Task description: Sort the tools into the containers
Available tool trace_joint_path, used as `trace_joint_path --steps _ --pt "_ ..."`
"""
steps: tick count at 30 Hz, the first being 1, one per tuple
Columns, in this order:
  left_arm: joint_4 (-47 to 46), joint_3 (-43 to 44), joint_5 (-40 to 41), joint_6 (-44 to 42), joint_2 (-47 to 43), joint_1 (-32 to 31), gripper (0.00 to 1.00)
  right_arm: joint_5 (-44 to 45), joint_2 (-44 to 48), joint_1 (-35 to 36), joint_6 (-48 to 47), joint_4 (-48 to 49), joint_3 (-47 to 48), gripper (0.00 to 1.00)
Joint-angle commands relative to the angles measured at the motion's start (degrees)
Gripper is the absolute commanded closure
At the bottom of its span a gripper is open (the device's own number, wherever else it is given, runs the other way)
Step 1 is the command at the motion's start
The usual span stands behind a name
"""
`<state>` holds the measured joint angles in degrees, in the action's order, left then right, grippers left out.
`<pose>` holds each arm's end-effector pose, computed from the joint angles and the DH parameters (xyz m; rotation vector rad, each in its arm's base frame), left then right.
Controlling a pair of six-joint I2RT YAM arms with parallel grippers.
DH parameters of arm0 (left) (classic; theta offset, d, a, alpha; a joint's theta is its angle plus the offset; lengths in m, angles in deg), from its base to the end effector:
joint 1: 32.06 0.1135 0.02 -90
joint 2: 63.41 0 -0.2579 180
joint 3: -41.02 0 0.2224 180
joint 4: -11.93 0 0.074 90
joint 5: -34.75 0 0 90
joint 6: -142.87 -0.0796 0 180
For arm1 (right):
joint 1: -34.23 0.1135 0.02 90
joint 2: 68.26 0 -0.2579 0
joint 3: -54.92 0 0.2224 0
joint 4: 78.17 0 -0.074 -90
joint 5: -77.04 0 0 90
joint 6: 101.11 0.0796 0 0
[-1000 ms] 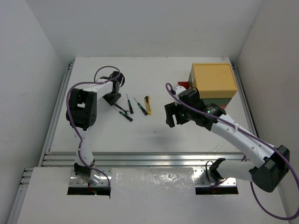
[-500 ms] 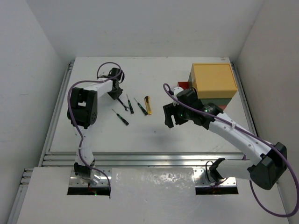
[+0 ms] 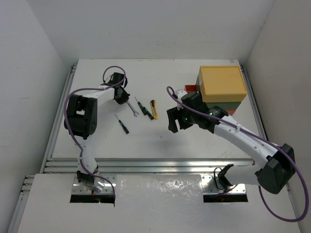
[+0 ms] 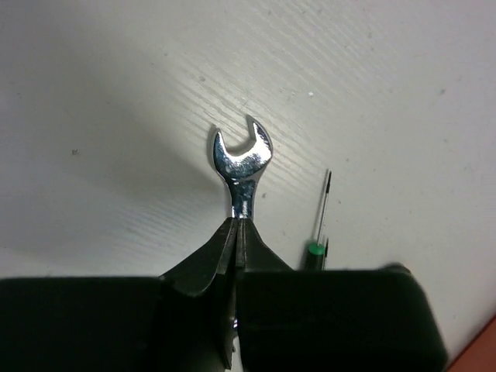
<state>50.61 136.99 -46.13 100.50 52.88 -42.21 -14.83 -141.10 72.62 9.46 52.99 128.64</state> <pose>0.4170 -0.0618 0.1367 -0.8858 2.4327 -0.1661 0.2093 0.1692 0.2493 -0.3981 2.4395 0.5025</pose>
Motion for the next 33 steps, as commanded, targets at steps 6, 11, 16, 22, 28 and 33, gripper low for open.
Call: trace_joint_path --steps 6,11,16,22,28,33 --pt "-2.1 -1.0 -2.3 -2.5 -5.6 0.0 0.99 -4.5 -3.4 0.3 0.5 4.5 1.0 0.25" --pt "9.1 5.8 4.1 -1.6 -1.7 -3.5 0.36 -4.2 -4.5 0.2 0.5 5.0 1.3 0.25" --pt "10.9 5.8 7.5 1.7 -0.7 -6.0 0.38 -4.0 -4.4 0.2 0.5 4.5 1.3 0.25" --pt "15.7 9.9 11.7 3.5 3.4 -6.3 0.44 -3.0 -3.0 0.2 -0.2 4.3 0.0 0.24" --pt "18.0 13.3 14.0 4.0 7.3 -7.1 0.44 -3.2 -3.0 0.2 -0.4 4.6 -0.3 0.24" --pt "19.0 15.1 12.1 3.7 10.7 -7.2 0.52 -3.8 -3.2 0.2 -0.7 4.9 -0.5 0.24"
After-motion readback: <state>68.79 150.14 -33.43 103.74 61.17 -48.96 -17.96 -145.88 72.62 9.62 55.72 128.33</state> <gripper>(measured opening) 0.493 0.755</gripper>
